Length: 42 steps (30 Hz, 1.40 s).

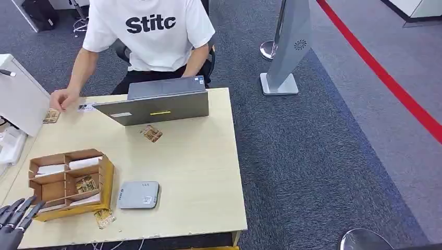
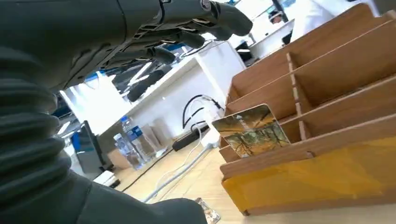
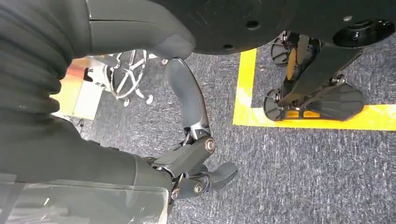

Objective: Pass the card to the sensor for recognition and then transmit it.

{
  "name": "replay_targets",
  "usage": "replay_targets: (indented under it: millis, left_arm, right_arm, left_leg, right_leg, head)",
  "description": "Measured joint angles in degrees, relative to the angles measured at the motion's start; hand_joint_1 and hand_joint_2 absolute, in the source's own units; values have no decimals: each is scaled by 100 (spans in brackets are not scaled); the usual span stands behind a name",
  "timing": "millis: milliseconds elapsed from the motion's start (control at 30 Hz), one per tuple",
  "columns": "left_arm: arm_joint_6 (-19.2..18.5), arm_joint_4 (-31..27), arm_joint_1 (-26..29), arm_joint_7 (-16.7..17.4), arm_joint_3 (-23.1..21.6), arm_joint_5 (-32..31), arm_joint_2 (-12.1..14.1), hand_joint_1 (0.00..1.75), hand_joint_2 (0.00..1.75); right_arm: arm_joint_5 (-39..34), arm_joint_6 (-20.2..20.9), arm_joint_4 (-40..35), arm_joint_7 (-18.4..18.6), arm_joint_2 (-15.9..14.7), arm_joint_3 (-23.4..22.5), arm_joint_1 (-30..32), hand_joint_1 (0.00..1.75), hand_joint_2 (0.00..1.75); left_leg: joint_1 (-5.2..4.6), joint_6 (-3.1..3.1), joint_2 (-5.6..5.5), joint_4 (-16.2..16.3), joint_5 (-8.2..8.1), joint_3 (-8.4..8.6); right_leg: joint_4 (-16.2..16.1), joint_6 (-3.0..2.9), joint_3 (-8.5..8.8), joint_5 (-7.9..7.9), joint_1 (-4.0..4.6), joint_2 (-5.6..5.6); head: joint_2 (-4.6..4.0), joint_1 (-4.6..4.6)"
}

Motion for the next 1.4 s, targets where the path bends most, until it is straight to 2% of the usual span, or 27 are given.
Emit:
replay_targets:
  millis: [267,400,567,800,1400]
  left_arm:
    - [-61,707,-781,-116,22,-241,-376,0,175]
    - [-124,1190,-1168,-201,35,-335,-551,0,175]
    - [-96,1585,-1399,-221,35,-374,-702,0,175]
    - [-92,1793,-1492,-221,35,-374,-789,0,175]
    - [-76,1904,-1789,-236,37,-409,-892,0,175]
  right_arm:
    - [-249,50,-13,-79,-2,-28,0,0,175]
    - [-405,7,-59,6,-35,-118,12,0,175]
    - [-444,35,-133,-5,-76,-232,34,0,175]
    - [-461,42,-166,-9,-87,-304,38,0,175]
    - [-546,52,-184,-42,-96,-356,-12,0,175]
  left_leg:
    - [1,0,-4,1,1,1]
    - [0,0,-4,1,1,1]
    - [1,0,-2,1,1,0]
    - [1,0,-2,2,0,0]
    - [2,-1,-2,3,1,0]
  right_leg:
    - [0,-3,0,2,1,-2]
    - [0,-3,0,2,0,-2]
    - [-1,-2,-2,2,2,2]
    - [-1,-3,-4,2,2,2]
    - [-1,-3,-4,2,4,1]
  head:
    - [2,0]
    - [0,-2]
    - [0,0]
    - [0,0]
    - [0,0]
